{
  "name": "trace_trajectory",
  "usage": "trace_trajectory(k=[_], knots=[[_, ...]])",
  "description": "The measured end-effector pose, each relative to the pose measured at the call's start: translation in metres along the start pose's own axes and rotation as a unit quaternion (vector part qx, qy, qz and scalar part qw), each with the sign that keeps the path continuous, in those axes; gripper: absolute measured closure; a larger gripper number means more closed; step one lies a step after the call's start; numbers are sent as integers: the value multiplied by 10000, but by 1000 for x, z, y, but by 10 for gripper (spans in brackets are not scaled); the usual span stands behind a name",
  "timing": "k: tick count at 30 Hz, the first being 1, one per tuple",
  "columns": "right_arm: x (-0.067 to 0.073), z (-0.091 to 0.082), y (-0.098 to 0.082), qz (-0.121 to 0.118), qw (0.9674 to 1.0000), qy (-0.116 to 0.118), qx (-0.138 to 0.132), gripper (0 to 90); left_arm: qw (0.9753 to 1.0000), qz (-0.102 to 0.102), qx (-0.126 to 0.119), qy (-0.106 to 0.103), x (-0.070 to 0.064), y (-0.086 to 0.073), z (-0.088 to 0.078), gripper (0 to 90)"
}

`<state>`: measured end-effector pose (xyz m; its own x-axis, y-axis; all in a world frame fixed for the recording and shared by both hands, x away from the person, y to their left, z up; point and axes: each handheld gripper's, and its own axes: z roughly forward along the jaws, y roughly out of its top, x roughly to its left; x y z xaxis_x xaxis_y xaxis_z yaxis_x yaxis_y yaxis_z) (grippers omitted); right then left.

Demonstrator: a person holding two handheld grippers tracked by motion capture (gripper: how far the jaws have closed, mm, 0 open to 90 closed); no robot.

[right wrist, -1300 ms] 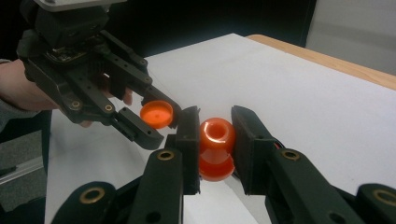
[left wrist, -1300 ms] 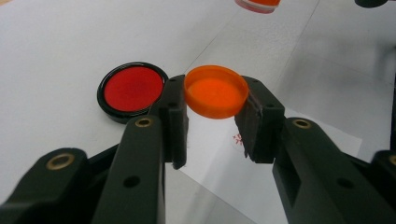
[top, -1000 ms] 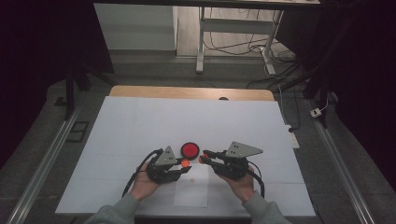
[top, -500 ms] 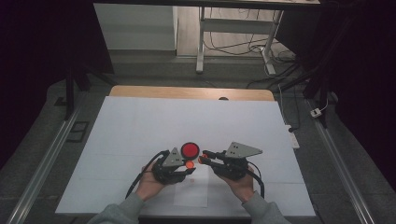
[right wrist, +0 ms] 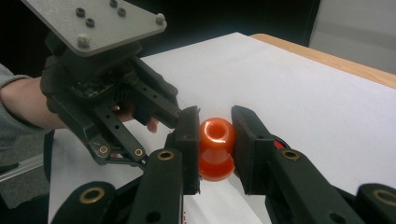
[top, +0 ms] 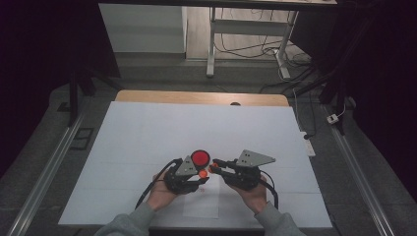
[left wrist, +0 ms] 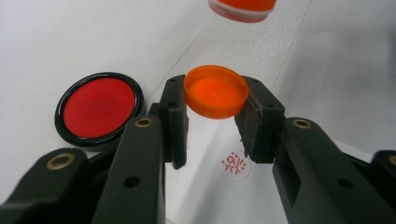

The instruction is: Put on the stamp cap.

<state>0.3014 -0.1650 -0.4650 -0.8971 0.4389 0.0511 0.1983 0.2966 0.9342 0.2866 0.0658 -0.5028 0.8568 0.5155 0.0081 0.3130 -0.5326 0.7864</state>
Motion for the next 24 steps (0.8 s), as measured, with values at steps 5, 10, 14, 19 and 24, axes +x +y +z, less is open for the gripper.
trace_trajectory(k=[5, 10, 14, 19, 24], knots=[[1, 0, 0, 3, 10000, 9, -15, 721, 10000, 42, -29, -31, -2, 4, 3, 644], [1, 1, 0, -6, 10000, 15, 1, 722, 10000, 64, -41, -55, -4, 7, 6, 643], [2, 1, 0, -14, 10000, 22, 6, 722, 9999, 91, -63, -75, -5, 9, 8, 644], [2, 2, -1, -19, 10000, 39, 28, 721, 9999, 103, -97, -83, -6, 11, 9, 643], [3, 3, -2, -17, 10000, 53, 53, 722, 9998, 110, -137, -90, -7, 13, 8, 644]])
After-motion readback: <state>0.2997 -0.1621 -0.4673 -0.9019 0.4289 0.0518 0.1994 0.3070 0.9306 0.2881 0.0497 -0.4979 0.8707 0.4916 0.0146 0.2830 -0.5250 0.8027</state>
